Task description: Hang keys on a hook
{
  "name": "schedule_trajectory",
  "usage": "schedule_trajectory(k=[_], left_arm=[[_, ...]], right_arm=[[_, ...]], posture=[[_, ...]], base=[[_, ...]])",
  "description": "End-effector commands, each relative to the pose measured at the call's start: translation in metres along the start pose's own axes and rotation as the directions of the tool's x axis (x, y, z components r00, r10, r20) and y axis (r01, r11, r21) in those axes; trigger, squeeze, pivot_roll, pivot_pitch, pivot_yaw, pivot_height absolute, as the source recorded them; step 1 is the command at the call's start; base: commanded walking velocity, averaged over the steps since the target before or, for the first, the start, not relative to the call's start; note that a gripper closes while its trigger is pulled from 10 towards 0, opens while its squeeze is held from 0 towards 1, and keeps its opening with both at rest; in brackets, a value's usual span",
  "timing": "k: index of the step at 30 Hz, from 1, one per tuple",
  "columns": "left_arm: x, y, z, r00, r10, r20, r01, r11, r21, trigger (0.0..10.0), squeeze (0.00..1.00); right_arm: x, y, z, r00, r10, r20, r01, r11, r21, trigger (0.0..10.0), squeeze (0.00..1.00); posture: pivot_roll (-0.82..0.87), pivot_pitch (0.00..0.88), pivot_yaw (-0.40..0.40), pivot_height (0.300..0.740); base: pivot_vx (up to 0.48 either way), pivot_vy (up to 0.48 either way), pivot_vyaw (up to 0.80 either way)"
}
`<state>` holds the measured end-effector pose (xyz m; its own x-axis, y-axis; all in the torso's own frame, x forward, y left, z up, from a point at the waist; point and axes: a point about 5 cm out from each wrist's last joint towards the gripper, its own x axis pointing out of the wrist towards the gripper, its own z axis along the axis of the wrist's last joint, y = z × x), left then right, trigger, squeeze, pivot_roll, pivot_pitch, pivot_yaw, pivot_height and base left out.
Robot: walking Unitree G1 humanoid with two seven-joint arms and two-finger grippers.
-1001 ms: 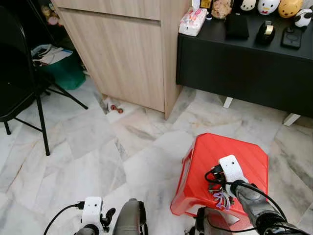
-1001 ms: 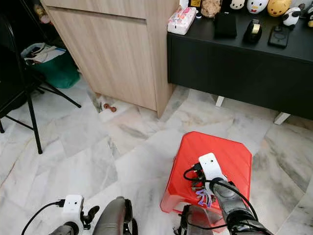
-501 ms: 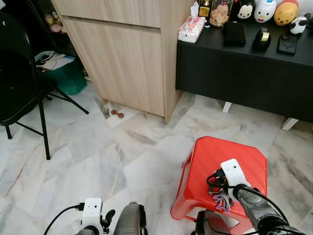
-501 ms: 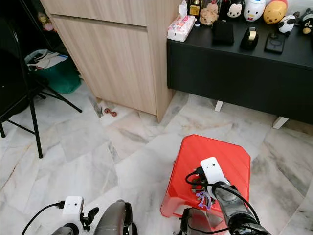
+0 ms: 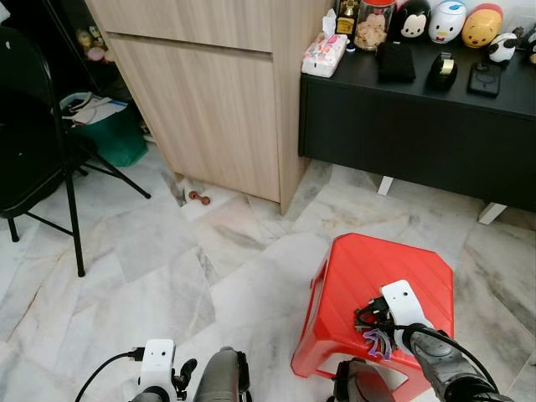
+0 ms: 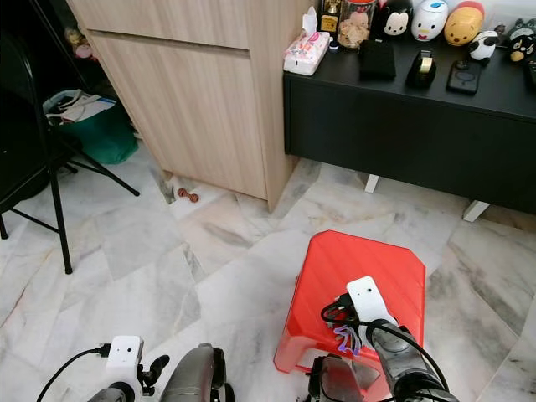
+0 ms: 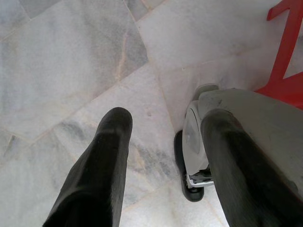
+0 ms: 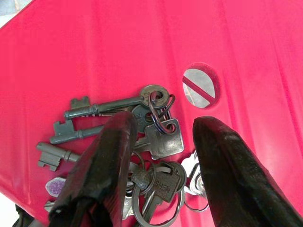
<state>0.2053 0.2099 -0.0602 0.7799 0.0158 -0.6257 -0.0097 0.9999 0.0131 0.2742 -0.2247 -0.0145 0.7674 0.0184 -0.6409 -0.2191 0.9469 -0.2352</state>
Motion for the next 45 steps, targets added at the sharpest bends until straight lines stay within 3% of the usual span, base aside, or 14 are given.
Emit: schedule_trajectory(k=[1,23,24,25,26,28,29,35,45], left_arm=[[-0.004,0.006,-0.01,0.999,0.02,-0.038,-0.021,1.0,-0.007,10.0,0.0],[-0.005,0.006,-0.01,0.999,0.021,-0.034,-0.021,1.0,-0.006,10.0,0.0],[-0.005,0.006,-0.01,0.999,0.021,-0.034,-0.021,1.0,-0.007,10.0,0.0],[-0.005,0.006,-0.01,0.999,0.021,-0.034,-0.021,1.0,-0.007,10.0,0.0],[-0.005,0.006,-0.011,0.999,0.021,-0.033,-0.021,1.0,-0.008,10.0,0.0],[-0.005,0.006,-0.011,0.999,0.021,-0.033,-0.021,1.0,-0.008,10.0,0.0],[-0.005,0.006,-0.011,0.999,0.021,-0.033,-0.021,1.0,-0.007,10.0,0.0],[-0.006,0.006,-0.011,0.999,0.02,-0.03,-0.021,1.0,-0.006,10.0,0.0],[-0.006,0.006,-0.013,0.999,0.022,-0.03,-0.022,1.0,-0.005,10.0,0.0]], right_arm=[[-0.001,0.006,-0.009,0.999,0.016,-0.035,-0.015,1.0,0.013,10.0,0.0],[0.0,0.007,-0.009,0.999,-0.023,-0.035,0.024,0.999,0.04,10.0,0.0],[0.0,0.007,-0.01,0.999,-0.027,-0.032,0.028,0.999,0.044,4.0,0.0],[0.0,0.007,-0.01,0.999,-0.027,-0.032,0.028,0.999,0.044,4.0,0.0],[0.0,0.007,-0.009,0.999,-0.031,-0.029,0.032,0.999,0.044,4.8,0.0],[0.0,0.007,-0.009,0.999,-0.034,-0.029,0.035,0.998,0.042,4.8,0.0],[0.0,0.006,-0.009,0.999,-0.036,-0.029,0.038,0.998,0.043,10.0,0.0],[-0.001,0.002,-0.009,0.997,-0.063,-0.033,0.065,0.996,0.064,10.0,0.0],[0.003,0.019,-0.002,1.0,0.002,-0.009,-0.001,0.998,0.055,10.0,0.0]], posture=[[0.14,0.173,0.05,0.639],[0.15,0.192,0.053,0.639],[0.15,0.193,0.053,0.639],[0.15,0.193,0.053,0.639],[0.15,0.194,0.053,0.639],[0.15,0.195,0.053,0.639],[0.15,0.196,0.055,0.639],[0.15,0.2,0.053,0.639],[0.16,0.204,0.051,0.639]], base=[[0.0,0.0,0.0],[0.0,0.0,0.0],[0.0,0.0,0.0],[0.0,0.0,0.0],[0.0,0.0,0.0],[0.0,0.0,0.0],[0.0,0.0,0.0],[0.0,0.0,0.0],[0.0,0.0,0.0]])
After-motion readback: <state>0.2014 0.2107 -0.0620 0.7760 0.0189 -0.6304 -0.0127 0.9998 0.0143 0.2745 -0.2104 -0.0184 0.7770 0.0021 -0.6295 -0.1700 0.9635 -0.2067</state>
